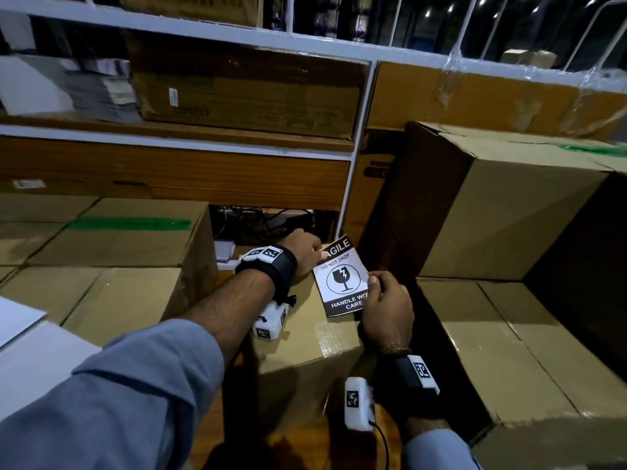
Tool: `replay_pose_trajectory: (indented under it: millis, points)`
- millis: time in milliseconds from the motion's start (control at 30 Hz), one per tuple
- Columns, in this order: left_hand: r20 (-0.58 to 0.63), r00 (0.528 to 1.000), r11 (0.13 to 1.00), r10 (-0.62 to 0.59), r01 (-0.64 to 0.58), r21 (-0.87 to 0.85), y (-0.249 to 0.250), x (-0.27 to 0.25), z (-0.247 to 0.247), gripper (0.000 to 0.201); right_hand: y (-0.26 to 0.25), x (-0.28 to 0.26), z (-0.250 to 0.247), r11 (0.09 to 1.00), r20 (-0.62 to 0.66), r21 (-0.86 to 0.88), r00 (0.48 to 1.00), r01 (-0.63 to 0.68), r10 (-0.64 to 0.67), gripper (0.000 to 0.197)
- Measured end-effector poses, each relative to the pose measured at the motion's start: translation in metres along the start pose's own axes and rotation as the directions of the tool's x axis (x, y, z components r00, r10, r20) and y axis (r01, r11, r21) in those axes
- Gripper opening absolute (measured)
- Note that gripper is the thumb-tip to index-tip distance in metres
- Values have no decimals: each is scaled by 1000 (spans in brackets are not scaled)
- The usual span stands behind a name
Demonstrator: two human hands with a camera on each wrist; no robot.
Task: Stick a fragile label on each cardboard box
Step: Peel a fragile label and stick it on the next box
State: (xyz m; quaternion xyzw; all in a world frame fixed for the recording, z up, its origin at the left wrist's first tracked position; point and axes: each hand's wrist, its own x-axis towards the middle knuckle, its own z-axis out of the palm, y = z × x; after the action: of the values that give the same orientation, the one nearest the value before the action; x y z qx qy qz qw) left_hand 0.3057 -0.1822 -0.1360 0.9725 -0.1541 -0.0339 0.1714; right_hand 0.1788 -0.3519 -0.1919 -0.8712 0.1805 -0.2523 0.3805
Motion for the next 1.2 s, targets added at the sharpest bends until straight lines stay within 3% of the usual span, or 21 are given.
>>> replay_pose_trajectory:
  millis: [367,900,1200]
  points:
    - [-12,999,999,-35,35,28,-1,0,-2,23,-3,2,1,985,86,-170,996,9,6,36]
    - [-18,997,995,-79,78,-58,-8,7,6,25,-6,0,3,977,101,-214,995,12,10,33]
    - [17,998,998,-60,60,-16,-5,11,4,31,-10,-3,3,971,105,-238,994,4,22,38]
